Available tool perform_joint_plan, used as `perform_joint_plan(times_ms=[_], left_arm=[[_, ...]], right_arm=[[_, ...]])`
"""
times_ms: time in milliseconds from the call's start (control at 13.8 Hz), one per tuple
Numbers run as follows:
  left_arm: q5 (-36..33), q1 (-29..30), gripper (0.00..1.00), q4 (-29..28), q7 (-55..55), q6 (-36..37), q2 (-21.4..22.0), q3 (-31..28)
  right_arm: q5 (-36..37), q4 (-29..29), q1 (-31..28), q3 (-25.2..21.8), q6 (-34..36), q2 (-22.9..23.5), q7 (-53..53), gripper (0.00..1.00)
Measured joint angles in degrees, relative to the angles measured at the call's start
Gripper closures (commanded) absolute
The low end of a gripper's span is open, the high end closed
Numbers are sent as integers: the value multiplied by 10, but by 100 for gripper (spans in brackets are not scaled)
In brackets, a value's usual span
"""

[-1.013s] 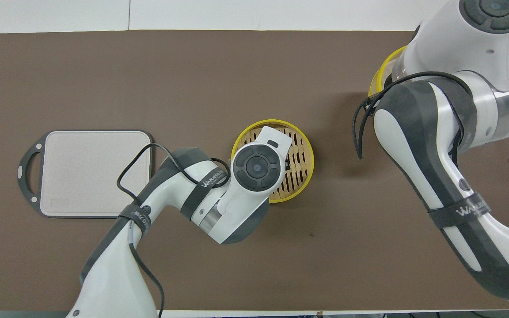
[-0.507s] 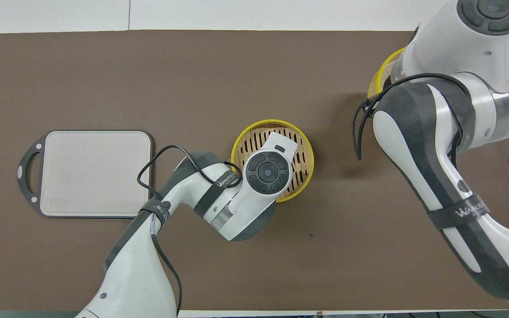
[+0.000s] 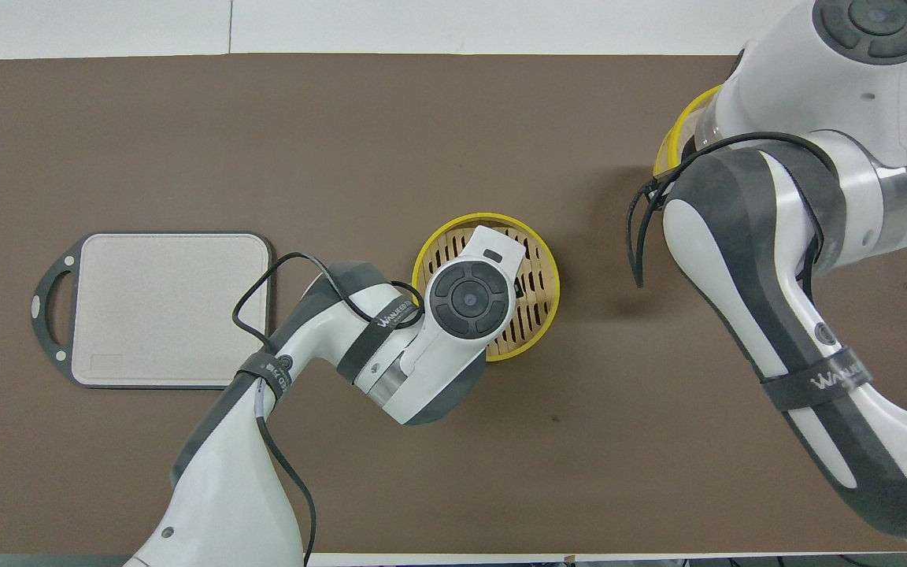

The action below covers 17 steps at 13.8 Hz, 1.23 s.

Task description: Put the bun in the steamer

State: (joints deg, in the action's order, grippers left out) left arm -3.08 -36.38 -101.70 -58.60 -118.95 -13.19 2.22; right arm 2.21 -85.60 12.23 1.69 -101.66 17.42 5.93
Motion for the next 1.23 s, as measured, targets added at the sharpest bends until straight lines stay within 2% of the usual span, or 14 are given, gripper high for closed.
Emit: perform_joint_plan(times_ms=[145, 289, 507, 651, 868, 1230], left_arm=[[0, 47, 0, 1, 46, 70, 57, -2], [0, 112, 0, 0, 145, 138, 104, -5], [4, 232, 0, 0, 324, 199, 145, -9], [6, 283, 0, -1, 397, 219, 157, -10], [6, 307, 0, 1, 452, 236, 164, -10], [7, 315, 0, 15, 471, 257, 169, -10]], right_arm=[[-5, 0, 32, 2, -15, 0, -44, 100], [-8, -1, 97, 3, -38, 1, -149, 100], [-8, -8, 185, 5, -85, 20, -263, 100], [-8, -12, 213, 5, -123, 46, -317, 100], [-8, -16, 233, 5, -157, 80, -354, 100], [-8, -33, 258, 5, -184, 84, -392, 100]])
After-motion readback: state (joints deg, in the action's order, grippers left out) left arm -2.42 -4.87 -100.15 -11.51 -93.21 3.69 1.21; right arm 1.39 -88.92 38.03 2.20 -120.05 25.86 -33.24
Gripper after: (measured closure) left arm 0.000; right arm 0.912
